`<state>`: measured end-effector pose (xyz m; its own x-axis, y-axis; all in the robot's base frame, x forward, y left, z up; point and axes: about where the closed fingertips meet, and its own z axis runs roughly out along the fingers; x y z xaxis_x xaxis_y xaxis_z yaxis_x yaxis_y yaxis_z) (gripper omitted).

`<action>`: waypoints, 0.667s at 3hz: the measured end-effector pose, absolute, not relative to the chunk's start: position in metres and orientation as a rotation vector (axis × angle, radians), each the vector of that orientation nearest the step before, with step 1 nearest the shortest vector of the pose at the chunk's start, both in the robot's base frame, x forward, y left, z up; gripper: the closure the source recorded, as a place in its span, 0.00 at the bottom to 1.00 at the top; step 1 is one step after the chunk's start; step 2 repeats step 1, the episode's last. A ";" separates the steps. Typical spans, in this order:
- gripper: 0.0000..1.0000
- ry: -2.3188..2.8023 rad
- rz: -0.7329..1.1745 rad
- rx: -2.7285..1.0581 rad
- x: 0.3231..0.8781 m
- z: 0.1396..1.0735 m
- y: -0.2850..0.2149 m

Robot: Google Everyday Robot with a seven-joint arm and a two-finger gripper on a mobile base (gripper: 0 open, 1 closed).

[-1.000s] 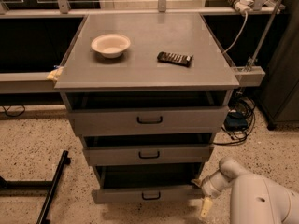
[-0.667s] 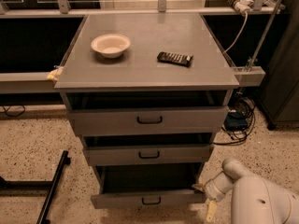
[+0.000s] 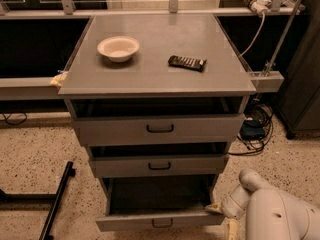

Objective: Open bottom drawer

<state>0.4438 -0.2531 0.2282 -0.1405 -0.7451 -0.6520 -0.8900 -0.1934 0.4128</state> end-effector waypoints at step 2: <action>0.00 1.874 1.244 -1.936 0.444 0.228 -0.253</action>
Offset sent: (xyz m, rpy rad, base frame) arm 0.0000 0.0000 0.0000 0.0000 0.0000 0.0000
